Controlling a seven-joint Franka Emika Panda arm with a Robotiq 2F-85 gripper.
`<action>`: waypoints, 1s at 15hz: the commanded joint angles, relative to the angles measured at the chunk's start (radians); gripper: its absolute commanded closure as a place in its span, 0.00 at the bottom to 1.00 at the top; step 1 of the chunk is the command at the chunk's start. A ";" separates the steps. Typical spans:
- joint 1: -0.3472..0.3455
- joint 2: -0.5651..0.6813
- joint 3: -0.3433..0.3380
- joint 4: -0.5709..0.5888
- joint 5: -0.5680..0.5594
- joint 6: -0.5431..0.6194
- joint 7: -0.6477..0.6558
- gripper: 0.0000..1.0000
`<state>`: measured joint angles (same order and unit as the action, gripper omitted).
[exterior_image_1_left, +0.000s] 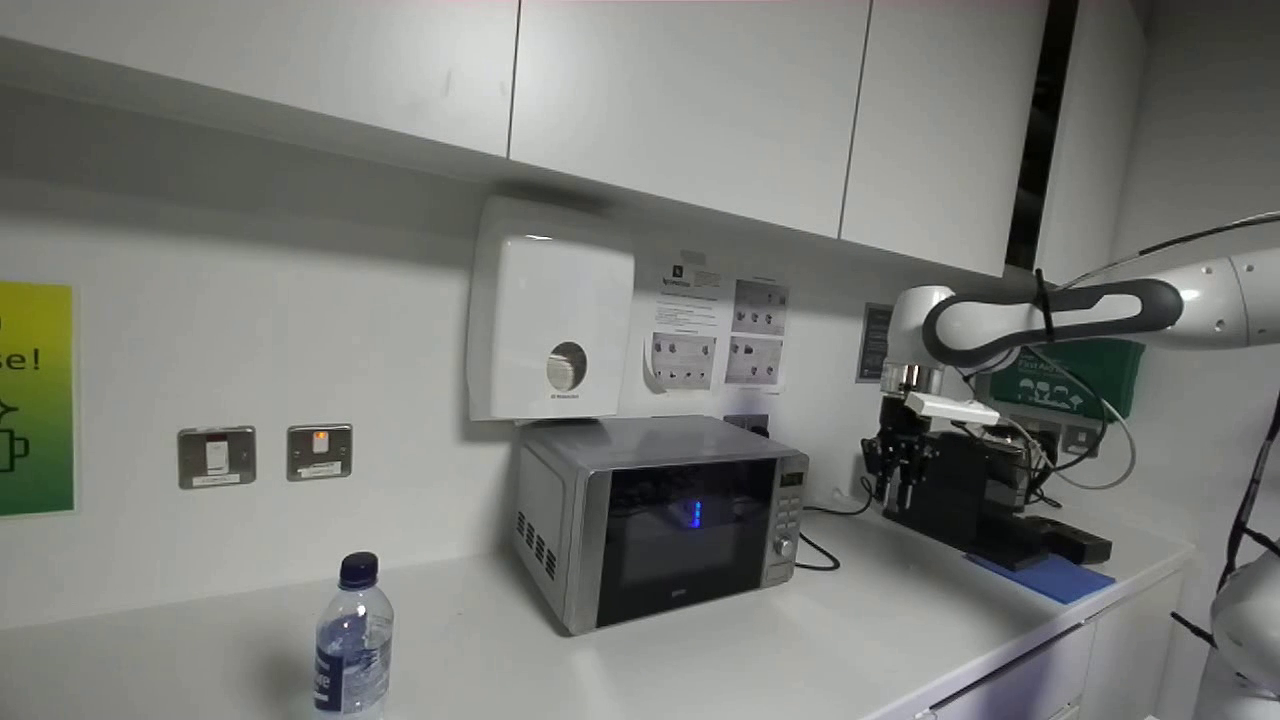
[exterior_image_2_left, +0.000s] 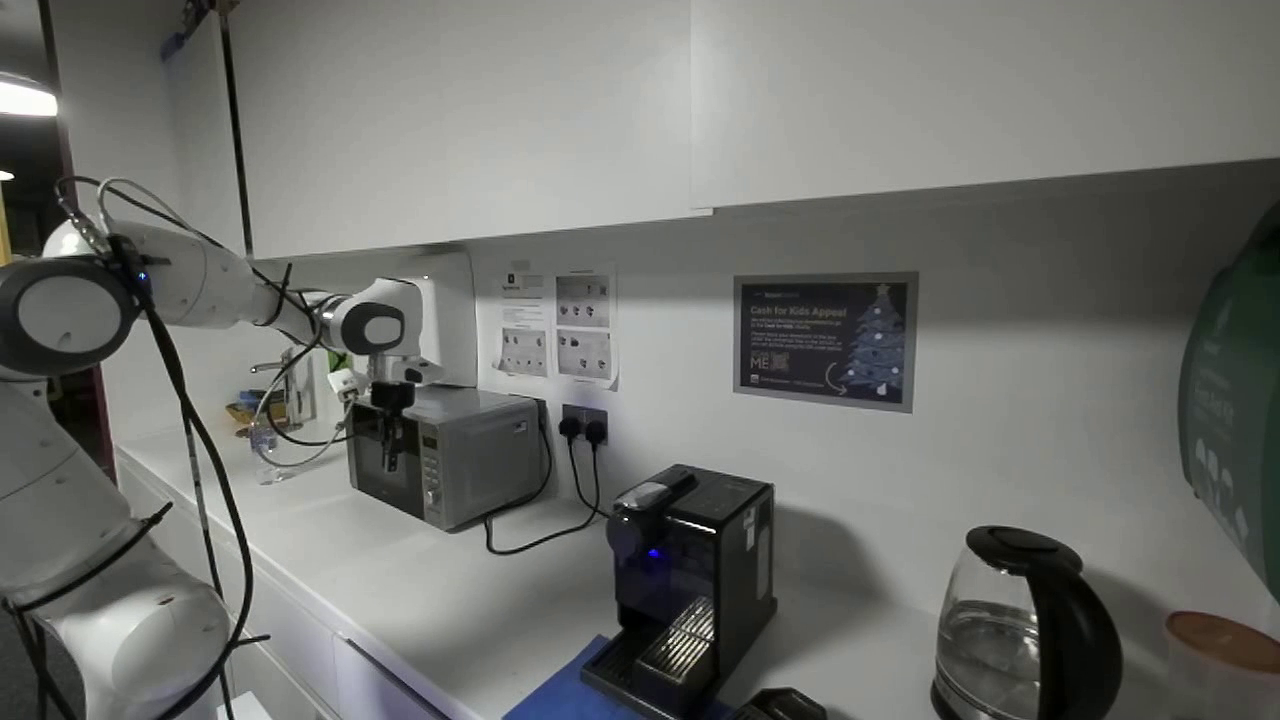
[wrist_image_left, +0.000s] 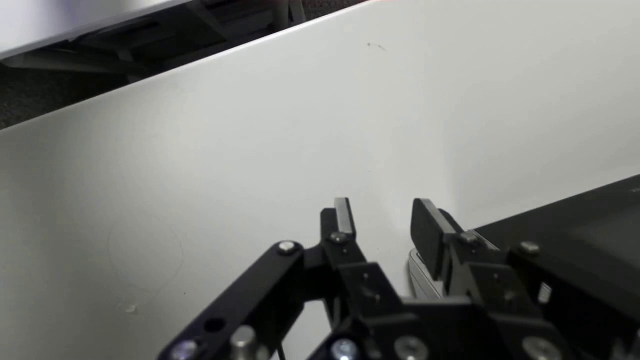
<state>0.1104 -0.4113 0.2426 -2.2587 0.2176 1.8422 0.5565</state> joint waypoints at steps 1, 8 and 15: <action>0.003 -0.006 0.046 -0.007 -0.025 -0.029 0.089 0.29; 0.016 0.003 0.085 -0.018 -0.070 -0.022 0.152 0.00; 0.041 0.058 0.098 -0.011 -0.131 0.021 0.107 0.00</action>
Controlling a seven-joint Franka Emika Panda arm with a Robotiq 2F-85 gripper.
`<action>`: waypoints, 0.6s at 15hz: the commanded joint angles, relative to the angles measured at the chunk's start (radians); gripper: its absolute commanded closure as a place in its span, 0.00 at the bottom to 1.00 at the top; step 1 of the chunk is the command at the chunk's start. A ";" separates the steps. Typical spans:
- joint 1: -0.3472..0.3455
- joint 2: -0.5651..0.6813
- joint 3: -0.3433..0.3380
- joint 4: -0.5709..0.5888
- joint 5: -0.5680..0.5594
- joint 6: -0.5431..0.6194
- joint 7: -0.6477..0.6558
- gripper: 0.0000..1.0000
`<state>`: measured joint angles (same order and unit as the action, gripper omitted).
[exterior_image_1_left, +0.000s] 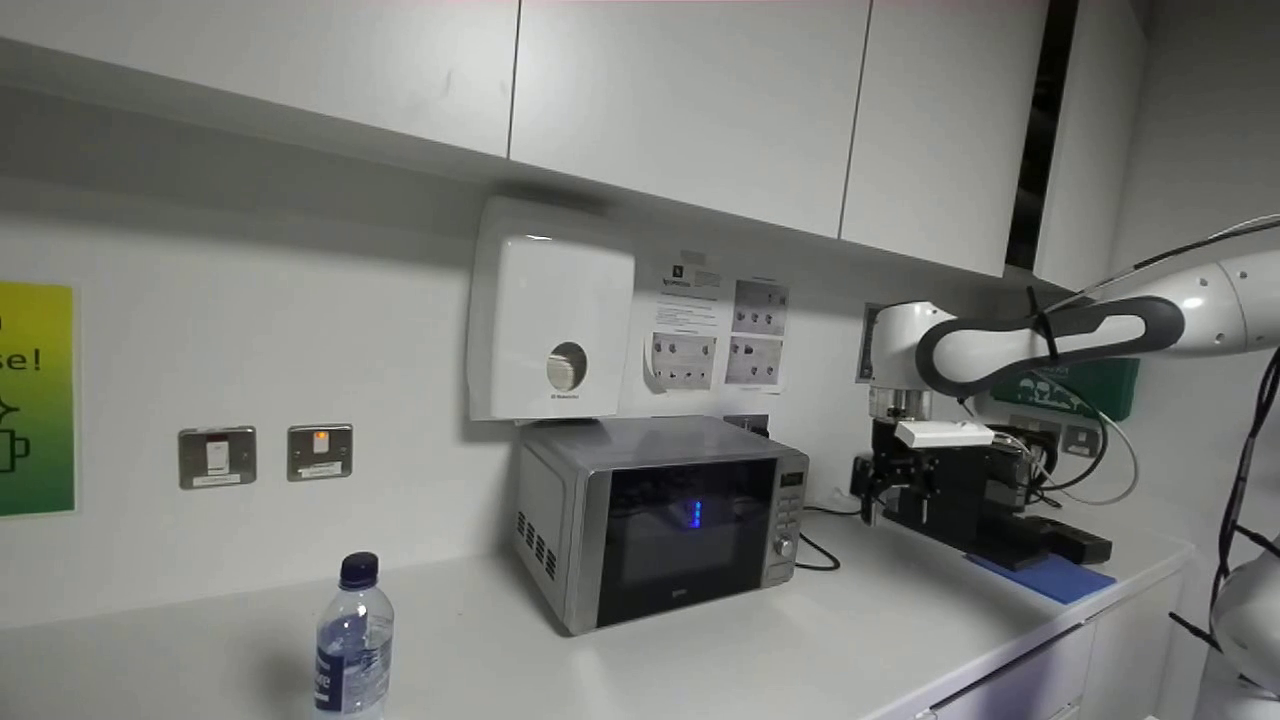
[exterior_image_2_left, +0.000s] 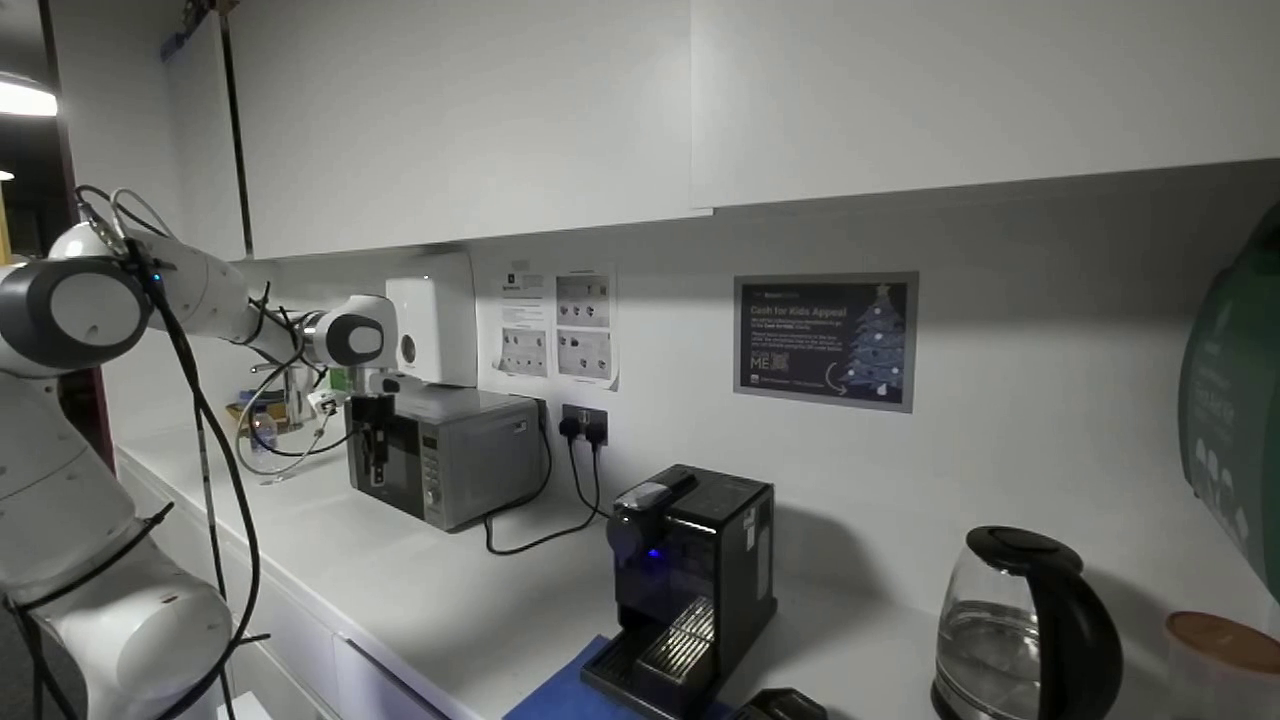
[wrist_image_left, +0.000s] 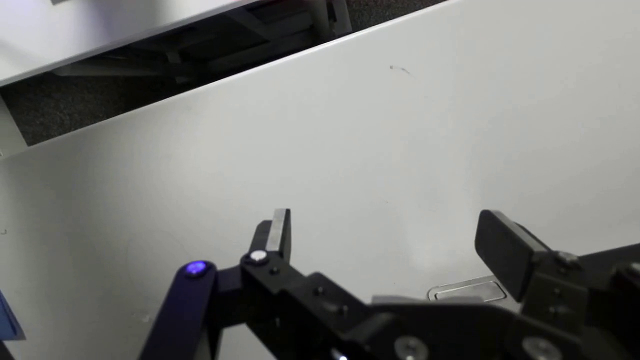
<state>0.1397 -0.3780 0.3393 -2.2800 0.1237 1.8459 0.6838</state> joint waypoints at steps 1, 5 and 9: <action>0.014 0.034 0.003 0.012 -0.050 0.030 -0.022 0.00; 0.015 0.066 0.005 0.022 -0.096 0.090 -0.029 0.00; 0.018 0.097 0.004 0.032 -0.118 0.173 -0.027 0.00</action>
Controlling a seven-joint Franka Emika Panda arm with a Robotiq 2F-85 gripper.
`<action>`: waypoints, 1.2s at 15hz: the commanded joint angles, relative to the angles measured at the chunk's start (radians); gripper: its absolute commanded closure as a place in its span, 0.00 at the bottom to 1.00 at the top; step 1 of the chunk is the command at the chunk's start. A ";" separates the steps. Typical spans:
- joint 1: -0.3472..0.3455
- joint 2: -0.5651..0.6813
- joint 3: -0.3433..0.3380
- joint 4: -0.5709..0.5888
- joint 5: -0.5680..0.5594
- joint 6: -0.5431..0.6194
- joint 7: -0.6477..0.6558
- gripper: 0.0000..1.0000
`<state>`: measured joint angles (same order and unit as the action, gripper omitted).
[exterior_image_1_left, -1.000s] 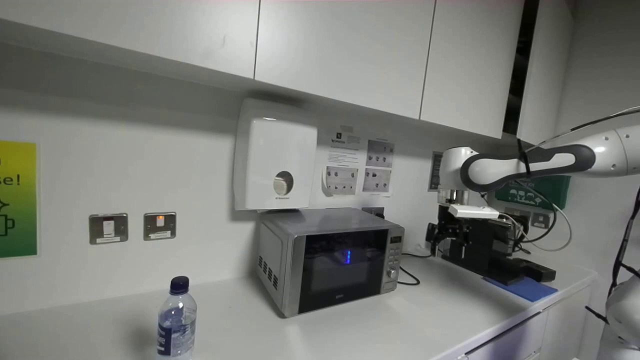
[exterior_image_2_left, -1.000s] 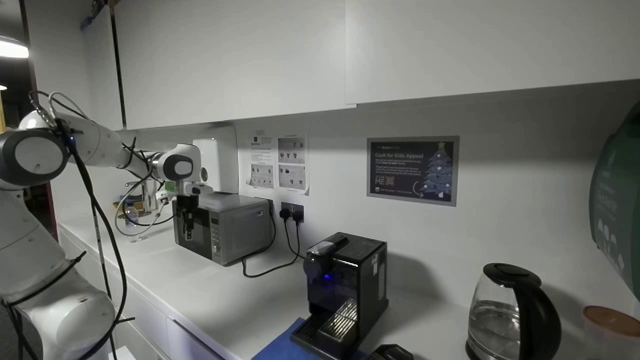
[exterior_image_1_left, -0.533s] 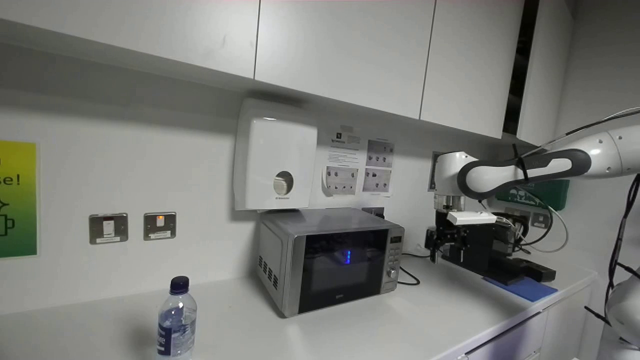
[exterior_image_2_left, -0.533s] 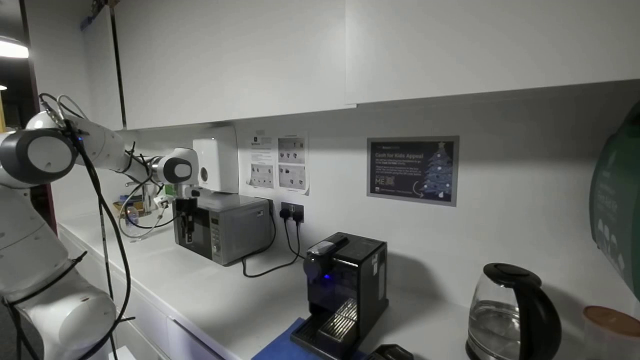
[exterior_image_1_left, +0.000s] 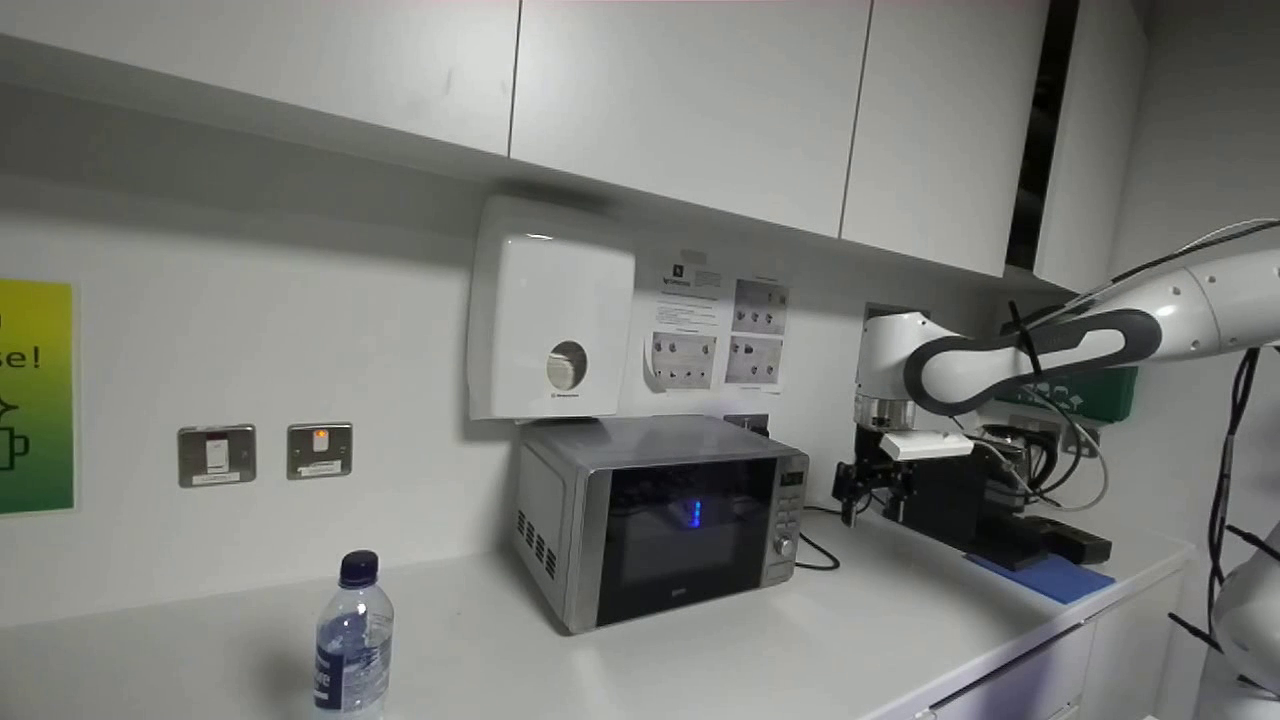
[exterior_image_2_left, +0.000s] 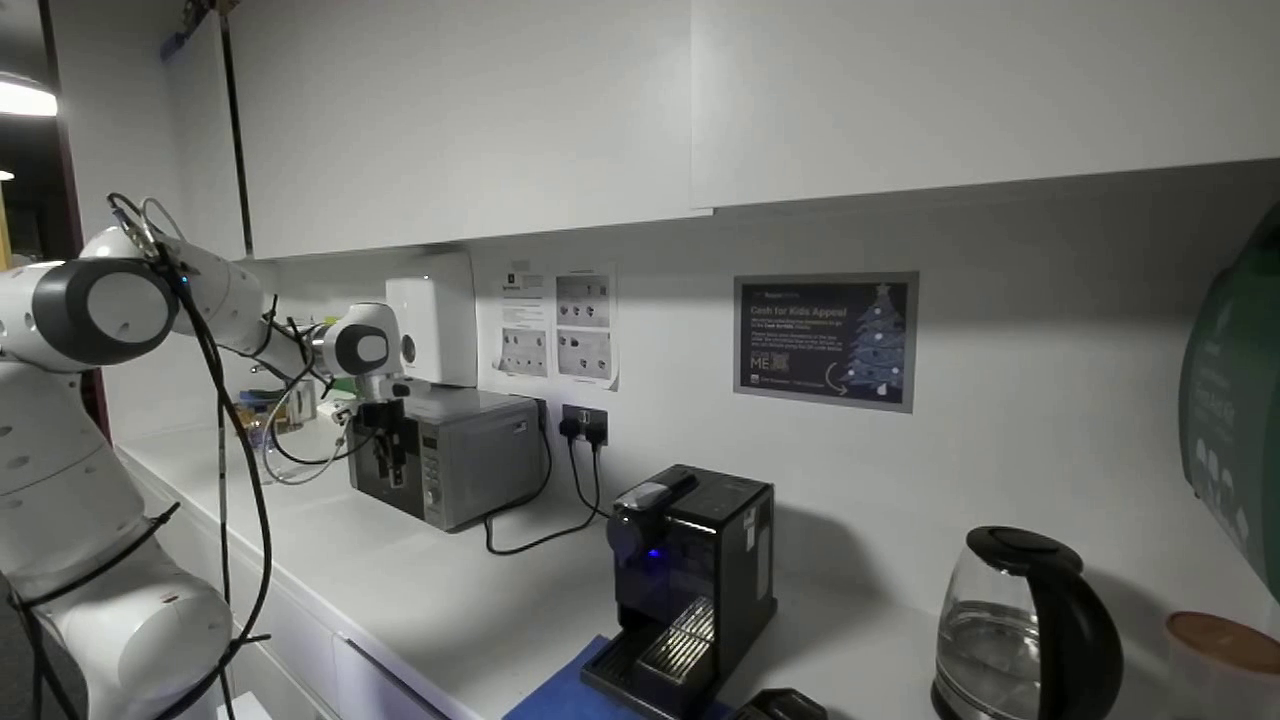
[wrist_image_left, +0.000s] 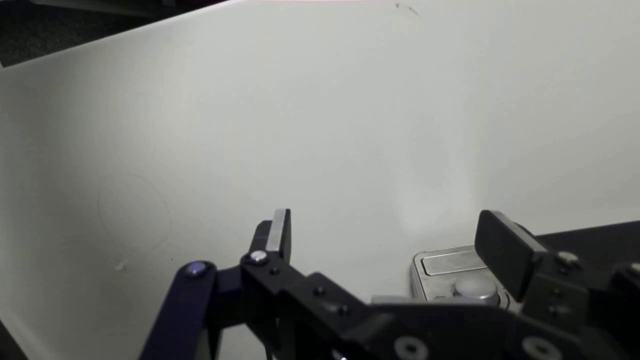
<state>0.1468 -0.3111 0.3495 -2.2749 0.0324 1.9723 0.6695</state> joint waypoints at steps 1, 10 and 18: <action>0.010 0.039 -0.005 0.032 -0.026 0.069 -0.001 0.00; 0.043 0.089 0.000 0.064 -0.010 0.147 0.002 0.00; 0.063 0.116 -0.001 0.088 -0.017 0.146 0.009 0.69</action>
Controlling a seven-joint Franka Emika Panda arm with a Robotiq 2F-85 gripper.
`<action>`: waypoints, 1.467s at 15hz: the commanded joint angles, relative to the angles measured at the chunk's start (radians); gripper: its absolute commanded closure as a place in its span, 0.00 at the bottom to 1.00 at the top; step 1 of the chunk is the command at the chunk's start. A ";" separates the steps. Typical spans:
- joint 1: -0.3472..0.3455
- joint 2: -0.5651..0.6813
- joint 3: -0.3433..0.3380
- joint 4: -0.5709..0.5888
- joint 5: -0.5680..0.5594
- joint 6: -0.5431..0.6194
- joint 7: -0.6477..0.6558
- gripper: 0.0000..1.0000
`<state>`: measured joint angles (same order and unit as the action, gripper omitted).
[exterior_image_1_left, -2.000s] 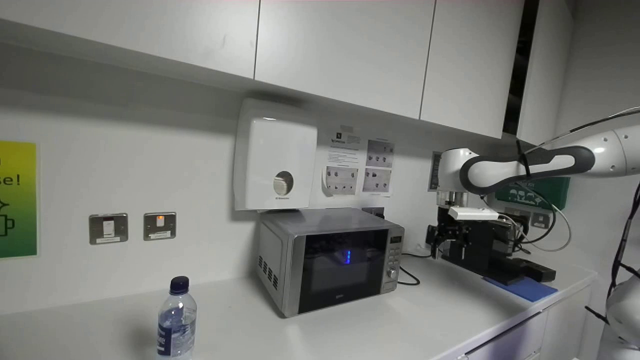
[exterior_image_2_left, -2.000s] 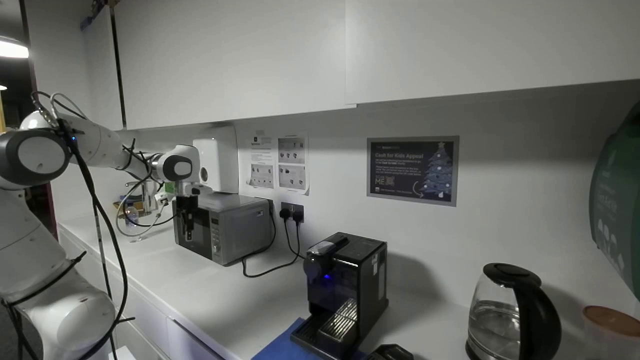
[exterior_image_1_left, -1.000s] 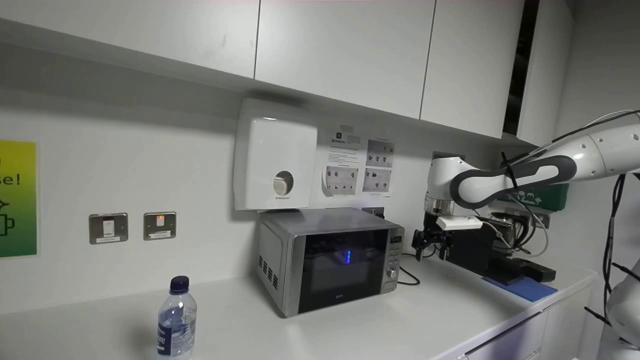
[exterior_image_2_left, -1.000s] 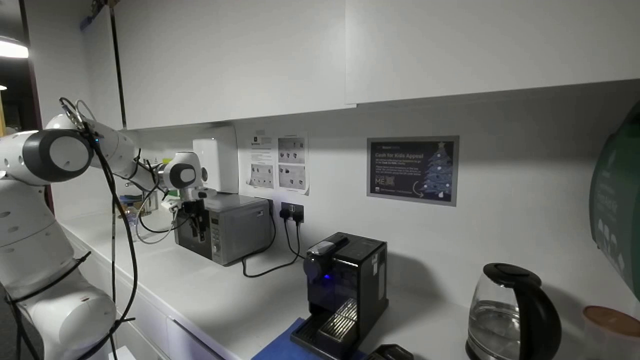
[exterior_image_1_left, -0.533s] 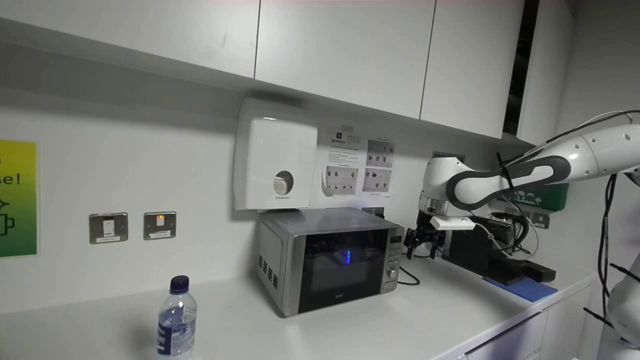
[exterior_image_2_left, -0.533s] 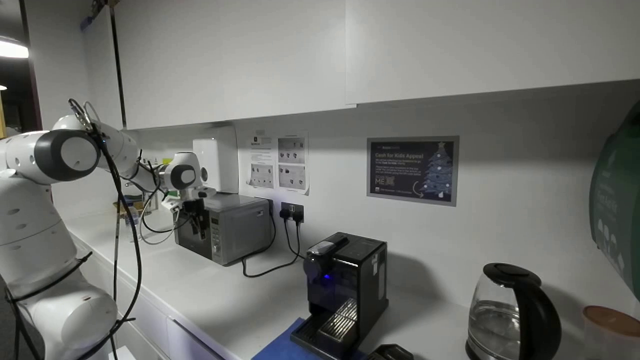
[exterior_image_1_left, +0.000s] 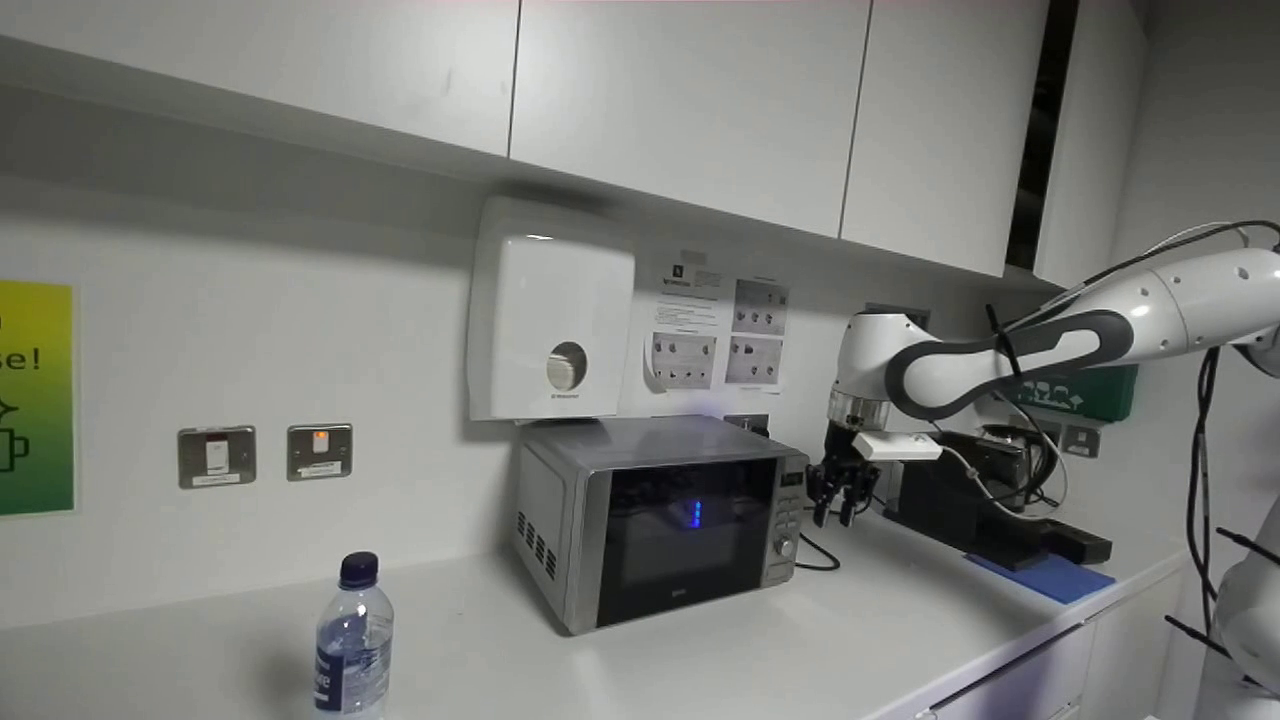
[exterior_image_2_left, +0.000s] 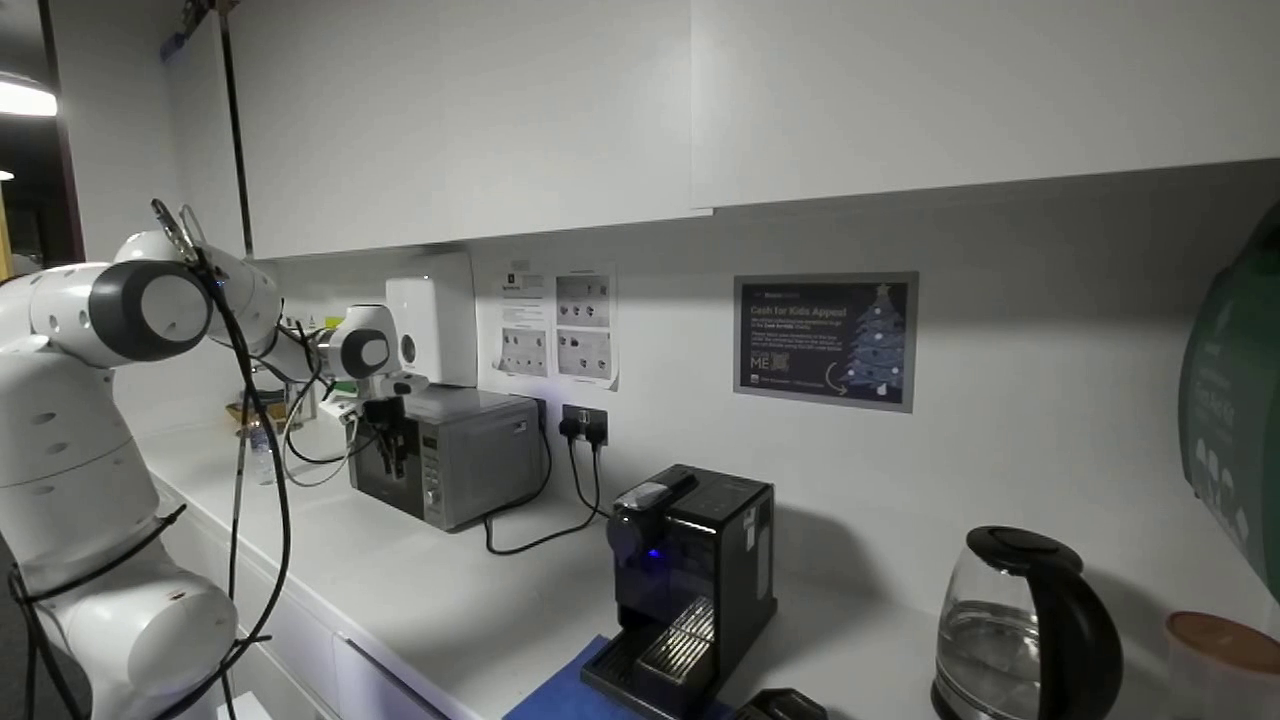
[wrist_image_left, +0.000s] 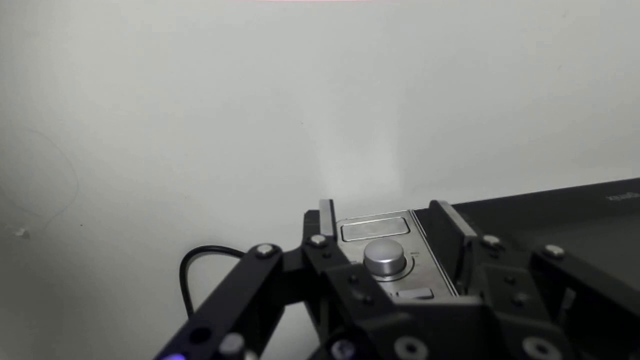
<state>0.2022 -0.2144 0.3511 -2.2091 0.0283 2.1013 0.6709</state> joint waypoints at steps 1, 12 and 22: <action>0.008 0.020 -0.003 0.023 -0.014 0.018 0.008 0.78; 0.013 0.022 -0.008 0.012 -0.038 -0.002 0.002 0.99; 0.021 0.005 0.001 -0.035 -0.050 -0.011 0.023 1.00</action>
<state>0.2129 -0.1925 0.3512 -2.2209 -0.0095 2.0990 0.6737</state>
